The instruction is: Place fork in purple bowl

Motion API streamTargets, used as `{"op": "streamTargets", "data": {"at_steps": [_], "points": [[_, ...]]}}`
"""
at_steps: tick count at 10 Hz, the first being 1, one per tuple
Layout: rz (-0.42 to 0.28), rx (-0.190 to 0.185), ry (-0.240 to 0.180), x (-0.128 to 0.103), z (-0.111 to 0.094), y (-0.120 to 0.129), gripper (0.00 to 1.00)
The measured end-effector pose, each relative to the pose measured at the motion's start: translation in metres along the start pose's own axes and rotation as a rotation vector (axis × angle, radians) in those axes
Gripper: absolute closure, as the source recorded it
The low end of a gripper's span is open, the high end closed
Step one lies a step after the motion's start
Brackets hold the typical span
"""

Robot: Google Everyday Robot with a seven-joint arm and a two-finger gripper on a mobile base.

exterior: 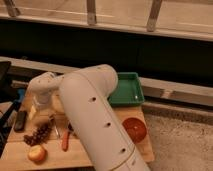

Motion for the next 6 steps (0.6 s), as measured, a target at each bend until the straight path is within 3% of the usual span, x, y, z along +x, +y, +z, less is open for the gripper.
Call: {"op": "streamTargets", "data": {"at_steps": [3,6], "points": [[0.001,0.005,0.029,0.0023,0.0111,0.0008,0.48],[0.002,0.007,0.034,0.0046,0.0062,-0.0015,0.79]]}}
